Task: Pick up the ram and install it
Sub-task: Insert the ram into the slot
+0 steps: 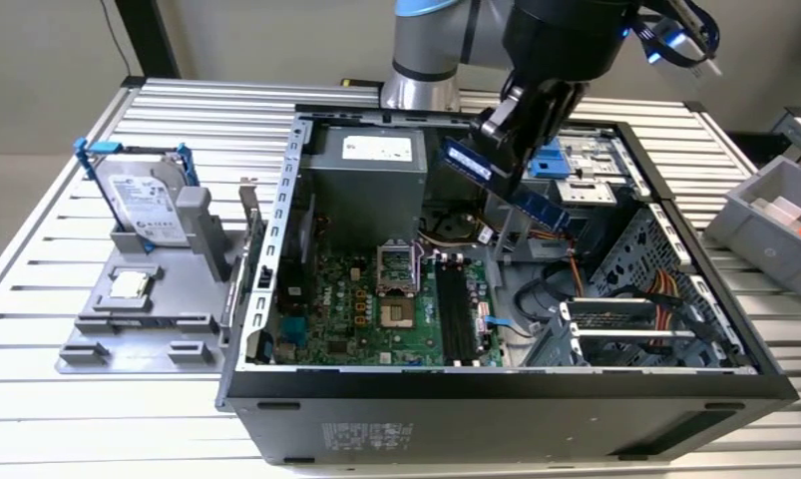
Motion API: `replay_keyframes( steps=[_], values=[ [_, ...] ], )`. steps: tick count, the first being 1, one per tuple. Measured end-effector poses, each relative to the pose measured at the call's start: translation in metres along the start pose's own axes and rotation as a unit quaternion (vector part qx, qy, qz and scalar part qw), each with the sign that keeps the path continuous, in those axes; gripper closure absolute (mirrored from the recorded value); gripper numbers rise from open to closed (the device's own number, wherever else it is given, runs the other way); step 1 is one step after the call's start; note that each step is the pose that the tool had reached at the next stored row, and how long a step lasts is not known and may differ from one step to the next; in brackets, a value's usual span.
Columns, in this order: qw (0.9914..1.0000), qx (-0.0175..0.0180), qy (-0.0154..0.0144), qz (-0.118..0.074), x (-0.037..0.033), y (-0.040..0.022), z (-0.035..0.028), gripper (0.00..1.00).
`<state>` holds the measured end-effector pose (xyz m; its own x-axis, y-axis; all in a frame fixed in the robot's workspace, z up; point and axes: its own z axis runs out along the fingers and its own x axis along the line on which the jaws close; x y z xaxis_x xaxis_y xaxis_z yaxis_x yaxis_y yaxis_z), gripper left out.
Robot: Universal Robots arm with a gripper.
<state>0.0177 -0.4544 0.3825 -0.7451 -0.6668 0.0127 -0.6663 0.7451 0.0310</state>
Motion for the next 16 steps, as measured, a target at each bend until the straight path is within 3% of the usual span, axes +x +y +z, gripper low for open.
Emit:
replay_keyframes(
  steps=[9,16],
  values=[
    [0.99895,-0.0006,-0.0014,0.046,0.0000,0.0000,0.0000,1.00],
    [0.99664,-0.0010,-0.0025,0.082,0.0000,0.0000,0.0000,1.00]
  ],
)
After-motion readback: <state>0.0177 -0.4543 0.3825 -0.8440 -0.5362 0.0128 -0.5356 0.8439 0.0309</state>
